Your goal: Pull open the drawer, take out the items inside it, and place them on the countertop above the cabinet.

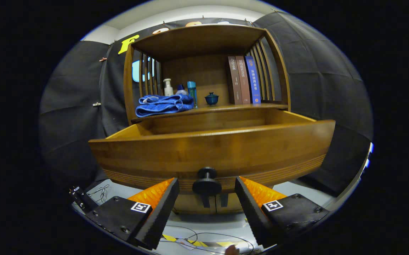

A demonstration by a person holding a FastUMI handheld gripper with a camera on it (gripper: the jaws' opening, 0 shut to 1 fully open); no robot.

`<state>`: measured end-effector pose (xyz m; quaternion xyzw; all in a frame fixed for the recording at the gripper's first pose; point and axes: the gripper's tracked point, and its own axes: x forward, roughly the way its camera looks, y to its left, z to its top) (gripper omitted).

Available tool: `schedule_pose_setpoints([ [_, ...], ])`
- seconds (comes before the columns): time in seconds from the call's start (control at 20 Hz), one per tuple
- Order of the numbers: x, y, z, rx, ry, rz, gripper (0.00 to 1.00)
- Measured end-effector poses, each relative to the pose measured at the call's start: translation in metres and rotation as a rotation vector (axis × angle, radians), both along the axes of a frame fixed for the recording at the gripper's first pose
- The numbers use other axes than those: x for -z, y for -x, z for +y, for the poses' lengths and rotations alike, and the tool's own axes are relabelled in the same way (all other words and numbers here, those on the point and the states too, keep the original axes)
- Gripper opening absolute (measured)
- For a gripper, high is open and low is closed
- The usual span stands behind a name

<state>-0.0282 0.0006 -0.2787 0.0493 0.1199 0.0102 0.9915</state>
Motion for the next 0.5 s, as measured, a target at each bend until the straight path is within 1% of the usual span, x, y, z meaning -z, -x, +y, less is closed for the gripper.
schedule_pose_setpoints([
  [0.2,-0.074,-0.006,0.0,-0.047,0.043,-0.064,0.99],
  [0.3,-0.108,-0.018,-0.002,-0.06,0.041,-0.061,0.99],
  [0.4,-0.126,-0.036,-0.005,-0.052,-0.001,0.01,0.99],
  [0.5,-0.125,-0.058,-0.011,-0.026,-0.069,0.145,0.99],
])
